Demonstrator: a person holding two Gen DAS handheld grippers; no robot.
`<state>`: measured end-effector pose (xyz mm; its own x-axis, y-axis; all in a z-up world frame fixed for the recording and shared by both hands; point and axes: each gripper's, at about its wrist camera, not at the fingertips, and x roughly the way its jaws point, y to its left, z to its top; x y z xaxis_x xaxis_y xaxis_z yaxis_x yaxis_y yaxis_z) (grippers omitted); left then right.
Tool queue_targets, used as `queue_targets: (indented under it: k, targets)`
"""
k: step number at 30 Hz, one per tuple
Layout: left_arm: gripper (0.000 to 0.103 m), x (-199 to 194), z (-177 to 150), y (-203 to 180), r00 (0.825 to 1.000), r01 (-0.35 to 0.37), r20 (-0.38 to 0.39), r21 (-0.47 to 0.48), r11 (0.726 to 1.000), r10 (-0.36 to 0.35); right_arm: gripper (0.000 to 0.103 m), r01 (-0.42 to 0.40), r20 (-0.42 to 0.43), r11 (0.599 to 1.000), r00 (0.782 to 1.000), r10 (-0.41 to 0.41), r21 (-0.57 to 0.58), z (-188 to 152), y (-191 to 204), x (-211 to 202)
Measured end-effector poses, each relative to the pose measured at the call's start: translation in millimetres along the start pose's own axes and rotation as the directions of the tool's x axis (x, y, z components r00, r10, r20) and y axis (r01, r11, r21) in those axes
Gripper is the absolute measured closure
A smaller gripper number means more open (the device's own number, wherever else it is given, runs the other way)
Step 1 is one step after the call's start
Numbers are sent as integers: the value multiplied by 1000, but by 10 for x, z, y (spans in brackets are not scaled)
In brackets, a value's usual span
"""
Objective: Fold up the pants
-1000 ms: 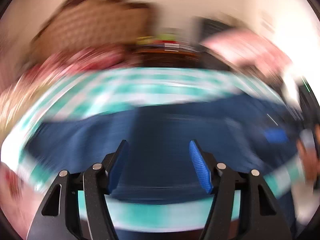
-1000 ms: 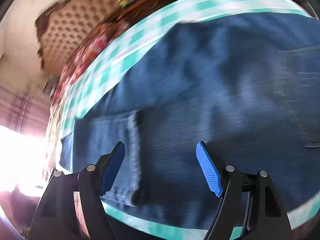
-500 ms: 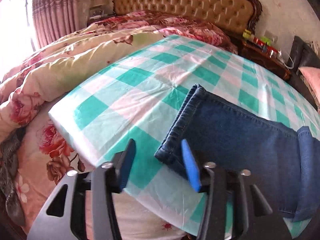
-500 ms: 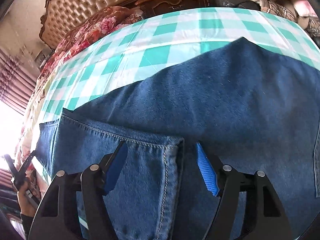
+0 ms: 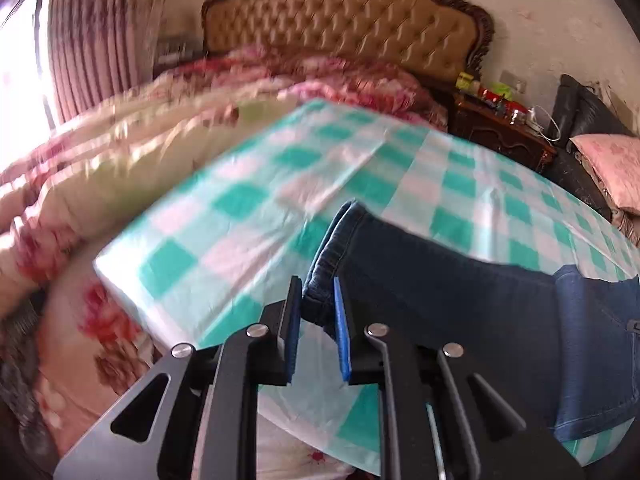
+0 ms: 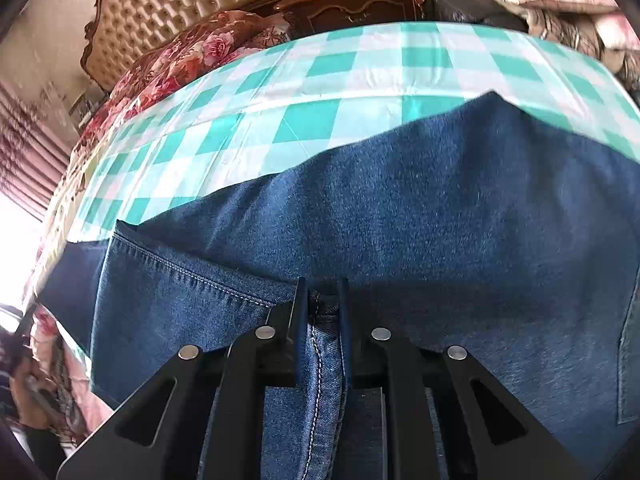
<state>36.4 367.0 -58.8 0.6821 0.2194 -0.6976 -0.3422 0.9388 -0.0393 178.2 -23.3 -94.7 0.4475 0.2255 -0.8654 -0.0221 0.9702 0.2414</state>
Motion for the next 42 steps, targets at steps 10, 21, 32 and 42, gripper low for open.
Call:
queue_targets:
  k: [10,21,32,42]
  targets:
    - [88,-1487,280,-1781,942,-7,308,414,910,-133,89,-17,46,999,999,15,44,41,-269,-230]
    - [82,-1435,-1564,-4348,866,345,-30,758,553,-499,75,4,169,955,984,-57,298,-341,-1364,-1039]
    - [60,-1236,-1693,-4088,869,409,-73,663,628,-489,75,-121,96,956,990,99,267,-549,-1342,-882]
    - [60,-1168,-2014,-4277,886,352,-84,761,545,-455,75,-143,48,959,990,135,247,-561,-1133,-733]
